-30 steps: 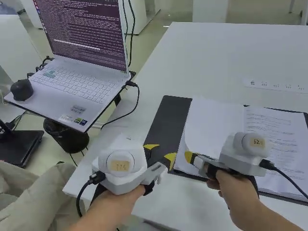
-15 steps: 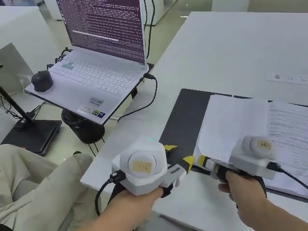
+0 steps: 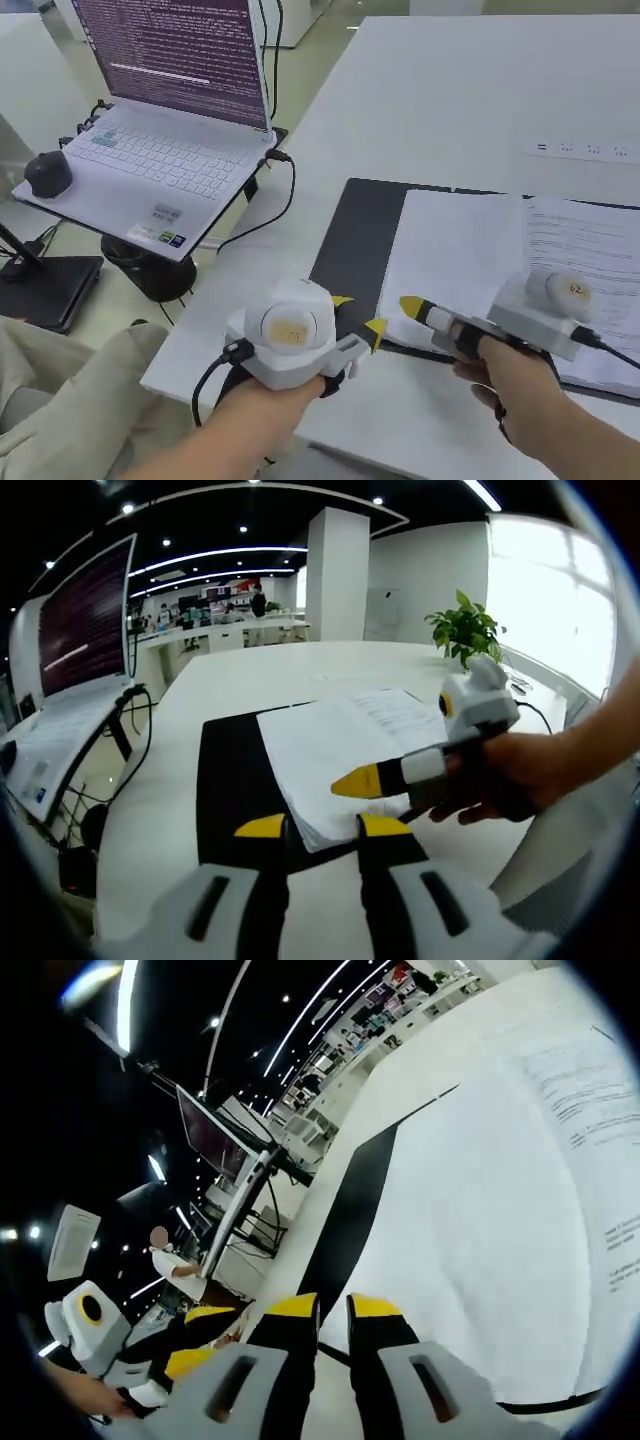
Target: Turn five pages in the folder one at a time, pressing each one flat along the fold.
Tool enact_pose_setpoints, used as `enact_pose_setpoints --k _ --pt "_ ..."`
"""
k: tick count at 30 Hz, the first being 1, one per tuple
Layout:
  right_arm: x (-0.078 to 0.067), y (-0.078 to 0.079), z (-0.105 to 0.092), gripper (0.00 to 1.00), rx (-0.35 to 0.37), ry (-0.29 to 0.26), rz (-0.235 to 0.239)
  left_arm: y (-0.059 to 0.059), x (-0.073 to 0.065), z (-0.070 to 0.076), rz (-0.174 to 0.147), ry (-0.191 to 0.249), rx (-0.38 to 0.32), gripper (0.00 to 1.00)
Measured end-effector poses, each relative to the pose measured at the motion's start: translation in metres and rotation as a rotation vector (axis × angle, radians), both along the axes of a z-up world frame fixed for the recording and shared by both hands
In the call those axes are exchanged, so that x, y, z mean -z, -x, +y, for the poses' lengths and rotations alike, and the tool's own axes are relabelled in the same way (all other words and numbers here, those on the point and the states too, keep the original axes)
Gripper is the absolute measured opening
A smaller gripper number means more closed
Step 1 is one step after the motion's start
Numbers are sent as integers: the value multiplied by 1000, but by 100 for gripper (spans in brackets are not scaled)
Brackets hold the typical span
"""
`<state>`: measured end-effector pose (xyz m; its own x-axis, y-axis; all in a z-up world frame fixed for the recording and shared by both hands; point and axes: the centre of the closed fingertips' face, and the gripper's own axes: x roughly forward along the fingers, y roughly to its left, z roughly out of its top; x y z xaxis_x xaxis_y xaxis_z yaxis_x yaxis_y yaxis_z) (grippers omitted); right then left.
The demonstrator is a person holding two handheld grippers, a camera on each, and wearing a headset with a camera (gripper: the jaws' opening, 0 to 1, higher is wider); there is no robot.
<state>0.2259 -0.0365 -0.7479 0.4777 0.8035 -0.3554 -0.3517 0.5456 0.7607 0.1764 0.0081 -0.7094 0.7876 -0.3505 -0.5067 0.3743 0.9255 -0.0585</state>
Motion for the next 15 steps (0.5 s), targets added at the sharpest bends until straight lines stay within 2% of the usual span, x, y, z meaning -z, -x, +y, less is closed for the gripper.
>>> enact_pose_setpoints --k 5,9,13,15 --pt "-2 -24 -43 2 70 -9 13 -21 27 -23 35 -27 49 24" --pt "-3 -39 -70 0 115 -18 22 -34 46 -35 59 -44 66 24" --pt "-4 -50 -85 0 143 -28 36 -41 62 -34 84 -59 35 22" --pt "-5 -55 -90 0 150 -33 41 -41 70 -32 109 -65 14 22"
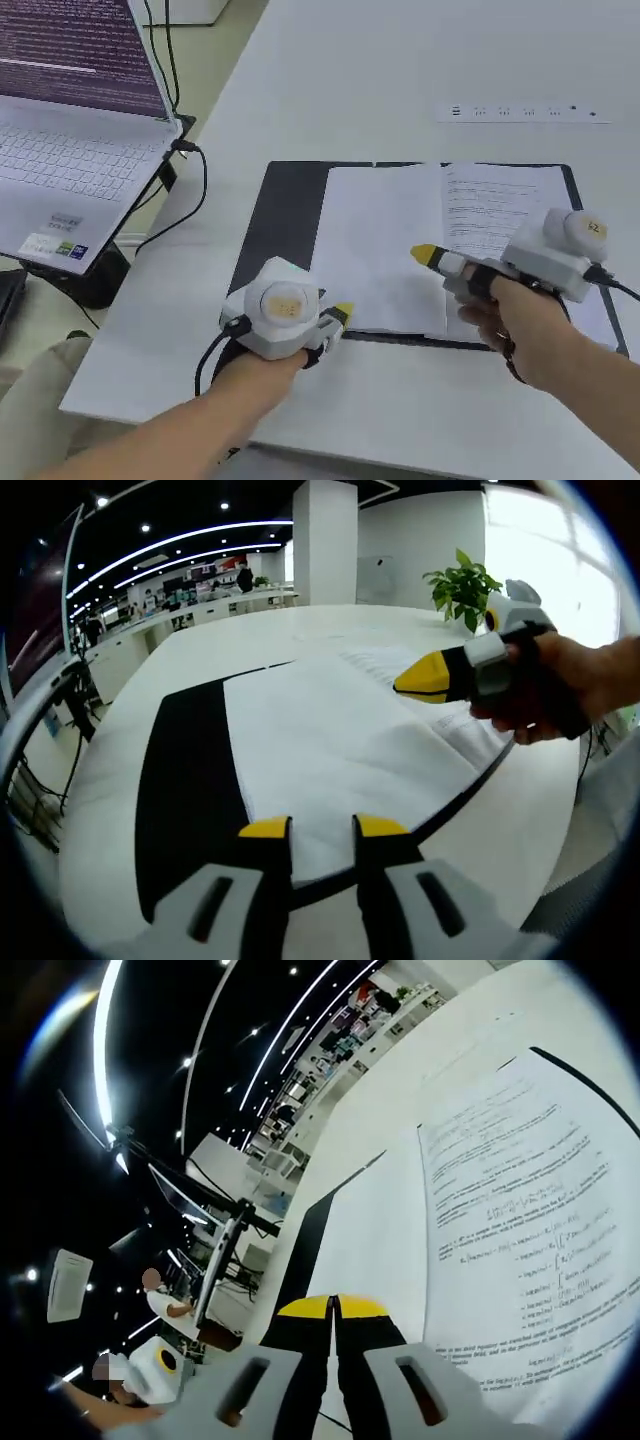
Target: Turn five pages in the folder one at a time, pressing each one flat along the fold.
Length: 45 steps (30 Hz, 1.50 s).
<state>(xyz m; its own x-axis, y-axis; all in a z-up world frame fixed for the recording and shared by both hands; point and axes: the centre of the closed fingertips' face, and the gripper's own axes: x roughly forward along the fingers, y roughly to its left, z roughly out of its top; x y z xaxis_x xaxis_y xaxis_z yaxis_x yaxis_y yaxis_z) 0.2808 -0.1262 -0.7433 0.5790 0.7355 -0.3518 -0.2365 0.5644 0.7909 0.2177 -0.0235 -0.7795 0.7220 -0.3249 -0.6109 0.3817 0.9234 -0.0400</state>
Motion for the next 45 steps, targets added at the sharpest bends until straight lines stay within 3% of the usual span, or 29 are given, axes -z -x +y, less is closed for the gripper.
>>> enact_pose_setpoints --k 4,15,20,25,26,27,29,35,45 --pt "1 -7 -5 0 9 -15 15 3 9 1 11 -21 0 22" --pt "13 -30 -9 0 57 -95 129 3 8 3 -35 -19 -9 22" --pt "18 -45 -10 0 84 -109 175 3 8 3 -43 -19 -6 22" --pt "34 -52 -14 0 111 -96 233 3 7 2 -47 -14 -9 22" --pt "31 -53 -12 0 107 -142 250 3 8 3 -47 -11 -12 22" --pt "33 -55 -13 0 123 -154 262 3 8 3 -47 -12 -12 22" --pt "32 -60 -12 0 119 -152 250 3 8 3 -50 -10 -12 22" --pt "32 -86 -14 0 218 -243 297 3 9 4 -57 -7 -13 22" --pt "35 -124 -17 0 338 -301 315 4 9 6 -76 -3 -18 21"
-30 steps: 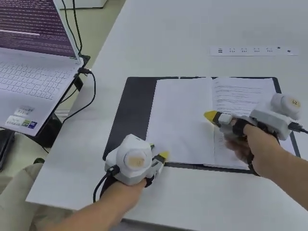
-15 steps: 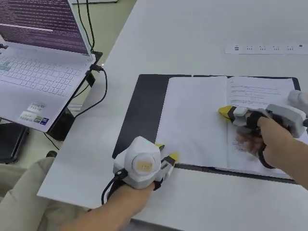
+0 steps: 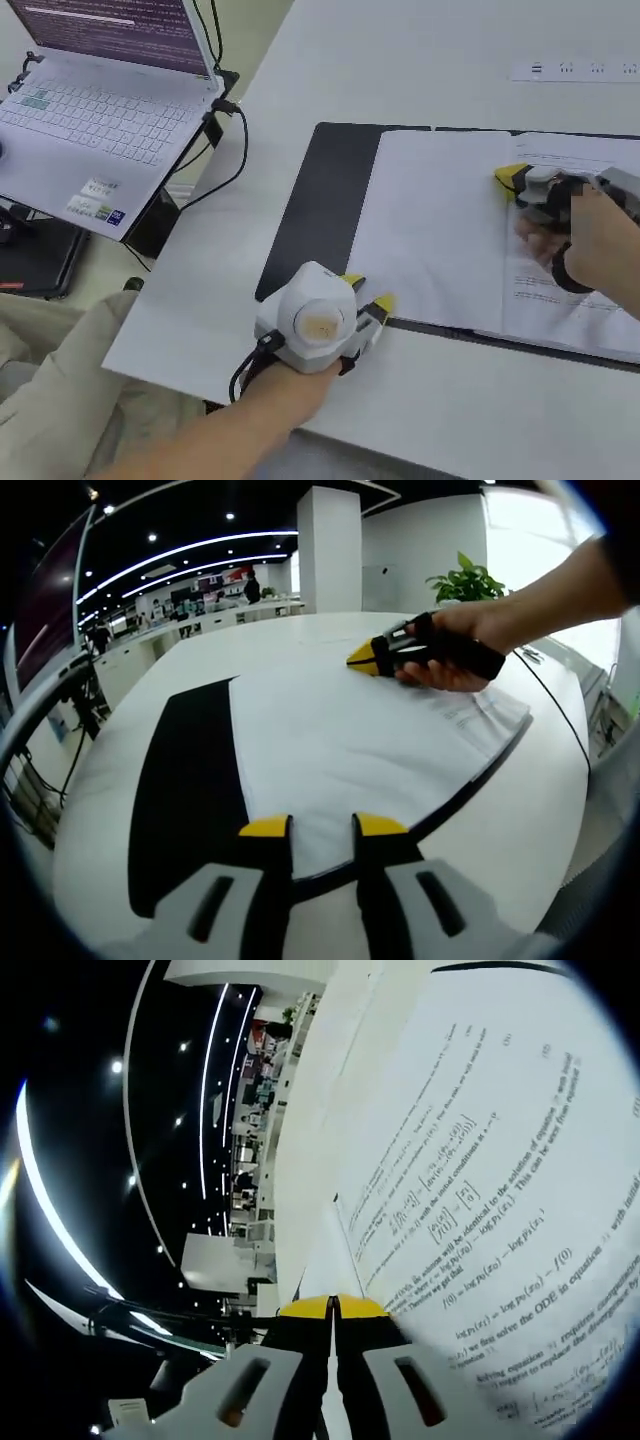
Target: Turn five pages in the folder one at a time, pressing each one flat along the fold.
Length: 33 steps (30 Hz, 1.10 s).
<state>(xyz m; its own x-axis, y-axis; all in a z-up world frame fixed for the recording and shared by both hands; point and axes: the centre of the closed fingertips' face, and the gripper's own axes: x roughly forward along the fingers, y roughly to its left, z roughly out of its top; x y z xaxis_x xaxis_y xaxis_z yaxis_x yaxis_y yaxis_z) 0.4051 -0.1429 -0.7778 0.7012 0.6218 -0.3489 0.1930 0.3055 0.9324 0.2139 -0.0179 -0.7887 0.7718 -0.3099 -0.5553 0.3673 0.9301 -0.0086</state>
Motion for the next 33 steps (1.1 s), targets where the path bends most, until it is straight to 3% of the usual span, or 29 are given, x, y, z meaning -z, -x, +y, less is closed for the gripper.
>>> enact_pose_setpoints --k 12,21,27,33 --pt "0 -44 -5 0 149 -60 28 0 0 1 -9 12 -10 21" --pt "2 -70 -8 0 227 -62 29 -1 0 2 -8 8 -8 22" --pt "0 -63 -7 0 204 -46 22 -2 0 2 -9 11 -11 21" --pt "1 -37 -8 0 155 -63 43 -2 -1 1 -7 6 -7 21"
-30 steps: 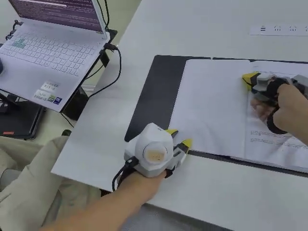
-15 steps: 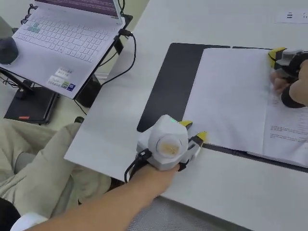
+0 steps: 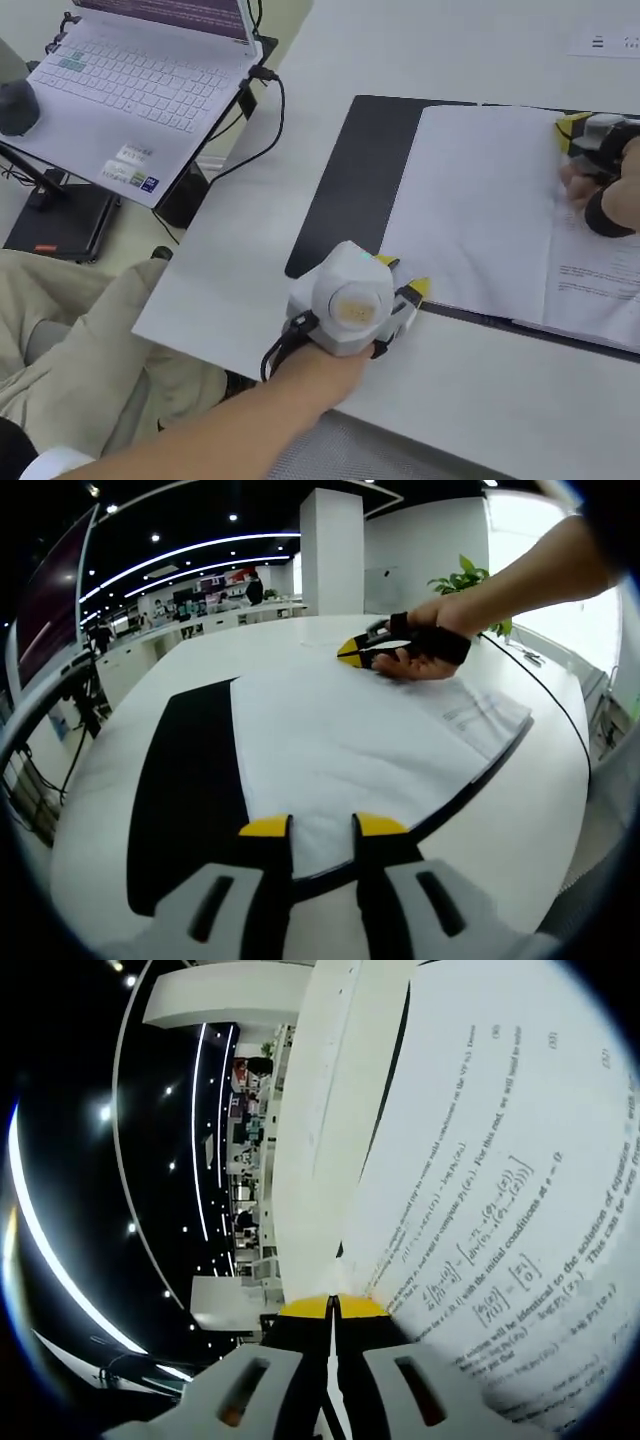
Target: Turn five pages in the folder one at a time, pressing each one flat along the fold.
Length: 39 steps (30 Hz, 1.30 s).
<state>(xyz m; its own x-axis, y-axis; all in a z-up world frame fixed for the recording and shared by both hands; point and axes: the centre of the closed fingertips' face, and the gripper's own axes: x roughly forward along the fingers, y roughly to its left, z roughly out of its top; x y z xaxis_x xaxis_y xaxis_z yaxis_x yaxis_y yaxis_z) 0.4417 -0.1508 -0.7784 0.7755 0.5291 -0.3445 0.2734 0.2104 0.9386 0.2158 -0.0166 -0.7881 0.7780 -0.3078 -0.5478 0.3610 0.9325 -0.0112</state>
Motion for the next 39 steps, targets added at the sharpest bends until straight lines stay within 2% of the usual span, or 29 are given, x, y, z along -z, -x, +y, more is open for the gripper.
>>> enact_pose_setpoints --k 7,15,24,27,35,39 --pt "0 32 5 0 -82 -12 12 0 0 0 3 -2 1 21" --pt "2 61 3 0 -120 -26 33 1 -1 -2 7 -8 5 21" --pt "0 95 5 0 -153 -46 32 2 0 -2 10 -11 6 21" --pt "-2 111 11 0 -202 -54 34 2 0 -1 7 -9 6 21" --pt "1 143 11 0 -231 -61 49 2 0 -2 4 -8 6 21" --pt "2 164 13 0 -265 -60 57 3 -1 -3 3 -3 2 21"
